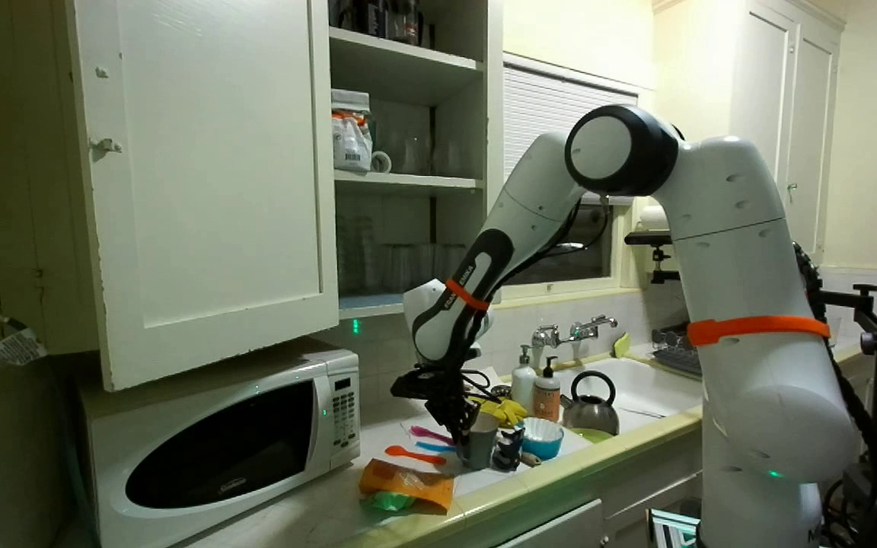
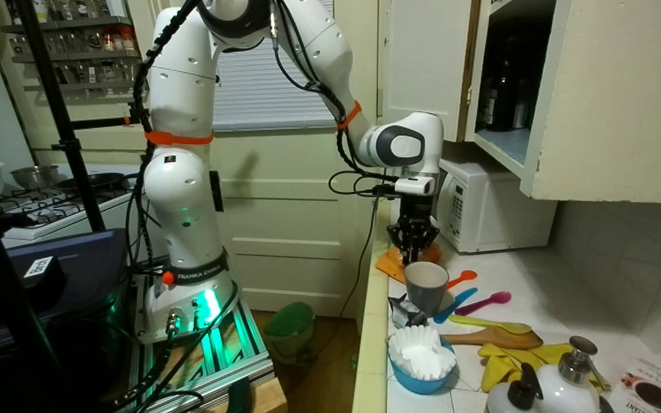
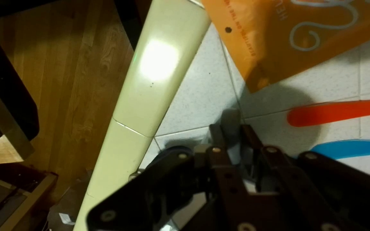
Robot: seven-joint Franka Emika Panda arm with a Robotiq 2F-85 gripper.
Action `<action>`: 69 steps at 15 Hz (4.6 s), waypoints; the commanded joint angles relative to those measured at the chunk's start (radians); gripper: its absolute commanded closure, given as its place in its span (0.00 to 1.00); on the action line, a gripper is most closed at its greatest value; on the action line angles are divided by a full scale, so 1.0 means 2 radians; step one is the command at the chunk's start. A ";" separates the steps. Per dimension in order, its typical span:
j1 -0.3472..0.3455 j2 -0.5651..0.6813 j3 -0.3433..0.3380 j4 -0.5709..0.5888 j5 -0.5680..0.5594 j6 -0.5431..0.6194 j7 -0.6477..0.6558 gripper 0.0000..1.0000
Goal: Put the grey mug inside the open upper cabinet.
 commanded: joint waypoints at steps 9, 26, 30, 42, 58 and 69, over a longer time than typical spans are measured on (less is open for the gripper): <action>0.027 -0.006 0.012 0.004 -0.047 0.007 -0.003 0.95; 0.021 0.006 0.013 0.003 -0.030 0.003 -0.023 0.24; 0.020 0.012 0.012 0.003 -0.026 0.004 -0.024 0.39; 0.025 0.010 0.008 0.003 -0.036 -0.002 -0.019 0.95; 0.015 -0.103 0.020 -0.007 -0.069 -0.063 -0.208 0.95; -0.007 -0.217 0.060 -0.003 -0.080 -0.208 -0.307 0.81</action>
